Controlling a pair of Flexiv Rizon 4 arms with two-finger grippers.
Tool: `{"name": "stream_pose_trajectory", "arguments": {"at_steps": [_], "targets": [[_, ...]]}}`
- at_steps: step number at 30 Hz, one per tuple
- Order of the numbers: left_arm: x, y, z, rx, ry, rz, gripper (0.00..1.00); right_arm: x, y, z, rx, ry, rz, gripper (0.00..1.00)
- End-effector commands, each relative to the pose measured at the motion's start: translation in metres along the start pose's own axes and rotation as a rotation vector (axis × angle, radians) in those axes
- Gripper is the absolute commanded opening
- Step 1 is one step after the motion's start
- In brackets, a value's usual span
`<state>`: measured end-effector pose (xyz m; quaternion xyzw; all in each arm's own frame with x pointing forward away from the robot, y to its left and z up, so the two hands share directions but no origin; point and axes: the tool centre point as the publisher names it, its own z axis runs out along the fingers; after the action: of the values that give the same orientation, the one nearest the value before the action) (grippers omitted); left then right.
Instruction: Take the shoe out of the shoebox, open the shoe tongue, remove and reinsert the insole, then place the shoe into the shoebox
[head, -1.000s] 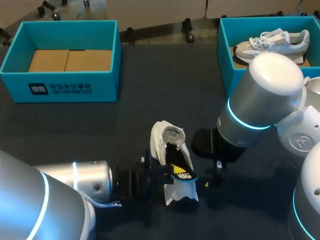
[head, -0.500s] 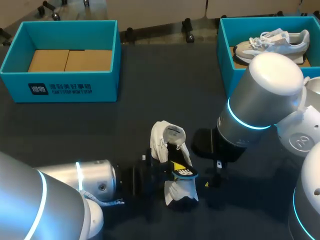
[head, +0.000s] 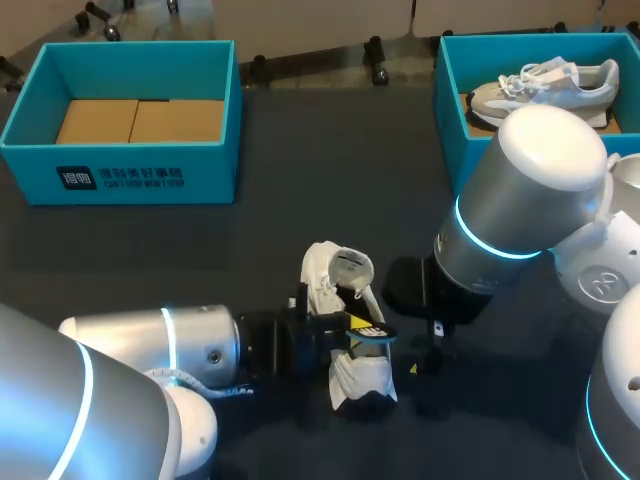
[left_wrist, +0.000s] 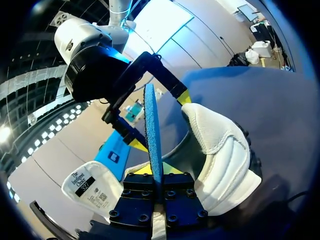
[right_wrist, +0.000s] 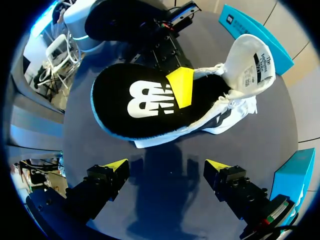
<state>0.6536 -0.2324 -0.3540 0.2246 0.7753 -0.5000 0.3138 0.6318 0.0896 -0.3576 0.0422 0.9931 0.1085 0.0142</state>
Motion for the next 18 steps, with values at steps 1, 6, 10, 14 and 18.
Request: {"name": "stream_pose_trajectory", "arguments": {"at_steps": [1,6,10,14,18], "targets": [[-0.002,0.0,-0.005,0.009,0.02,-0.008,0.16,0.001,-0.002,0.0,-0.004,-0.002,-0.001,1.0],[-0.001,-0.005,-0.014,0.033,0.049,-0.048,0.31,0.001,-0.002,0.0,-0.004,-0.002,-0.001,1.0],[-0.001,-0.01,-0.021,0.045,0.059,-0.061,0.3,0.001,-0.002,0.0,-0.004,-0.002,-0.001,1.0],[0.0,-0.015,-0.025,0.056,0.07,-0.07,0.29,0.001,-0.002,0.0,-0.004,-0.002,-0.001,1.0],[0.001,-0.021,-0.027,0.068,0.075,-0.073,0.29,0.001,-0.002,0.0,-0.004,-0.002,-0.001,1.0]]}}
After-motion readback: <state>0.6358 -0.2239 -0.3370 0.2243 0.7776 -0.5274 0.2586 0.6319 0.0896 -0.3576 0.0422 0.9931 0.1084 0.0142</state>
